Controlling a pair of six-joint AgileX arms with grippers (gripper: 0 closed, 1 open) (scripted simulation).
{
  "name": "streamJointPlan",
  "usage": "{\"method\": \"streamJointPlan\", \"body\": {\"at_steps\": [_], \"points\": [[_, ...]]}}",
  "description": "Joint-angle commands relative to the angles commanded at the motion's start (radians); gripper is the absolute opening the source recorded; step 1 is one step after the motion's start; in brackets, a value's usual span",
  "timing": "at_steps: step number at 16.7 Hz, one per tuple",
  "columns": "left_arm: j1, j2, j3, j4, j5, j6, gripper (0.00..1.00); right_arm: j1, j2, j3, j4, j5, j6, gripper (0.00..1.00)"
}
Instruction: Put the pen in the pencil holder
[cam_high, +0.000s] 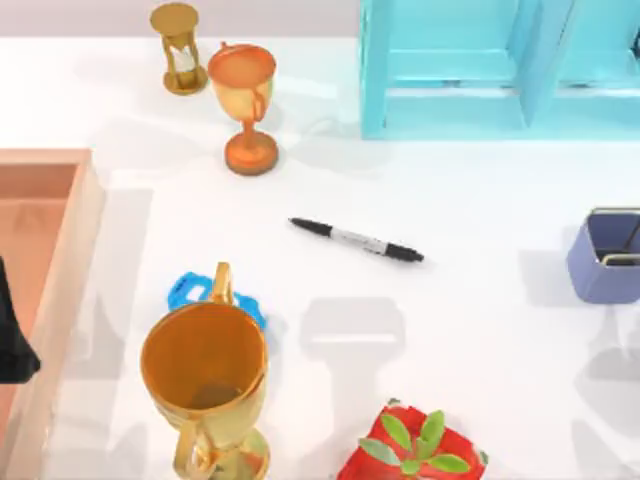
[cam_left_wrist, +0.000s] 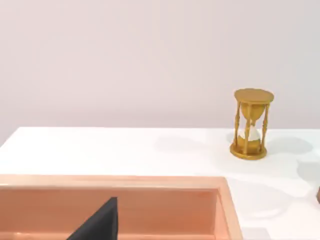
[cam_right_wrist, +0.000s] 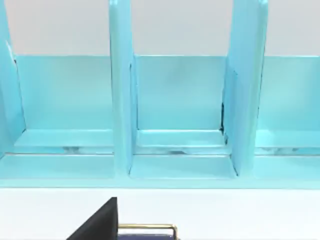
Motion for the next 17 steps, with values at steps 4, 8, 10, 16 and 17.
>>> {"method": "streamJointPlan", "body": {"at_steps": [4, 8, 10, 16, 17], "points": [[0.000, 0.000, 0.000, 0.000, 0.000, 0.000, 1.00, 0.004, 0.026, 0.027, -0.015, -0.002, -0.006, 1.00], [0.000, 0.000, 0.000, 0.000, 0.000, 0.000, 1.00, 0.032, 0.196, 0.201, -0.116, -0.014, -0.046, 1.00], [0.000, 0.000, 0.000, 0.000, 0.000, 0.000, 1.00, 0.054, 0.330, 0.339, -0.197, -0.024, -0.078, 1.00], [0.000, 0.000, 0.000, 0.000, 0.000, 0.000, 1.00, 0.144, 0.868, 0.899, -0.526, -0.073, -0.211, 1.00], [0.000, 0.000, 0.000, 0.000, 0.000, 0.000, 1.00, 0.161, 0.971, 1.007, -0.590, -0.084, -0.236, 1.00]]}}
